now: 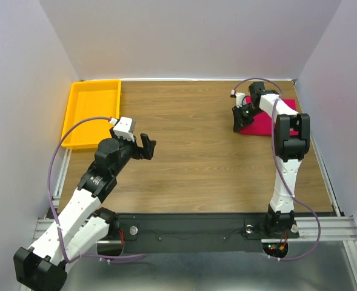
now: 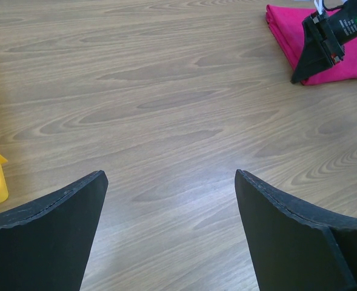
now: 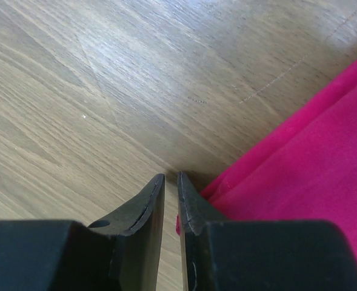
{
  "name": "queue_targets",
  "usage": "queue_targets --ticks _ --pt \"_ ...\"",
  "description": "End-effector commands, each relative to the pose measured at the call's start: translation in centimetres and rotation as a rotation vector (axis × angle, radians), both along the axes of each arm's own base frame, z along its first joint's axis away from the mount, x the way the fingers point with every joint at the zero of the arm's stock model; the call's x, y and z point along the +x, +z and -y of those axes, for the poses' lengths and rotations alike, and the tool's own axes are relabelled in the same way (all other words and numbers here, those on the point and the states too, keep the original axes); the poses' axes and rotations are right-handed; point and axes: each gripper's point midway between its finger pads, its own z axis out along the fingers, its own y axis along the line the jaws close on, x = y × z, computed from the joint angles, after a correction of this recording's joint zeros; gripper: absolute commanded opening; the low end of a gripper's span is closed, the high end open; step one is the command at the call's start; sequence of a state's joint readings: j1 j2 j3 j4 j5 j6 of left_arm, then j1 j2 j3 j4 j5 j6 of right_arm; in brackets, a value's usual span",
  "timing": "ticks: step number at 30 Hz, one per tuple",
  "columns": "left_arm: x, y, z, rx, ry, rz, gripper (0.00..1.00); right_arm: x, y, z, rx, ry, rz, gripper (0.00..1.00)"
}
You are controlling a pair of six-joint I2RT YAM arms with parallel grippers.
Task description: Fold and stack the t-shirts
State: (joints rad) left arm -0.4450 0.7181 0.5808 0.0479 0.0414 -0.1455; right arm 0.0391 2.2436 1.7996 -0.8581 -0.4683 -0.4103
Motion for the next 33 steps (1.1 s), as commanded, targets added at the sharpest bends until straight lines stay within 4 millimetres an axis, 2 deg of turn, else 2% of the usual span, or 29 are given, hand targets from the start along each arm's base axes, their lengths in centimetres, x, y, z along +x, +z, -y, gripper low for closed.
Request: queue_targets --ticks 1,6,12,17,21,22,24,25,26,28,29,33 --pt "0.2 1.7 0.2 -0.02 -0.008 0.061 0.98 0.3 -0.2 2.0 -0.1 -0.025 0.034 0.21" --pt "0.1 1.8 0.2 -0.025 -0.012 0.062 0.98 -0.1 -0.3 3.3 -0.144 -0.047 0.032 0.21" --pt "0.0 2.0 0.2 -0.027 -0.015 0.069 0.98 -0.5 0.5 4.7 -0.175 -0.06 0.049 0.21" --pt "-0.1 2.2 0.3 -0.034 -0.017 0.074 0.98 -1.0 1.8 4.2 -0.155 -0.012 0.083 0.24" --pt "0.0 2.7 0.3 -0.04 -0.019 0.085 0.98 -1.2 4.2 2.7 -0.068 0.045 0.134 0.29" --pt "0.0 3.2 0.3 -0.042 -0.016 0.096 0.98 -1.2 6.0 2.0 -0.031 0.066 0.17 0.3" --pt "0.1 3.8 0.2 -0.045 -0.008 0.106 0.98 -1.8 8.1 1.0 0.027 0.095 0.192 0.35" --pt "0.2 4.7 0.1 -0.054 -0.005 0.126 0.98 -1.9 9.1 0.8 0.038 0.101 0.21 0.36" --pt "0.3 5.2 0.1 -0.057 -0.002 0.133 0.98 -2.3 11.1 0.6 0.047 0.107 0.251 0.37" --pt "0.4 6.6 0.1 -0.07 0.0 0.157 0.98 -3.0 12.9 0.5 0.051 0.104 0.284 0.41" --pt "0.4 7.2 0.3 -0.075 -0.006 0.165 0.98 -3.7 14.7 0.5 0.049 0.099 0.322 0.43" --pt "0.4 9.0 0.7 -0.097 -0.022 0.183 0.98 -4.7 17.6 1.2 0.014 0.044 0.398 0.46"
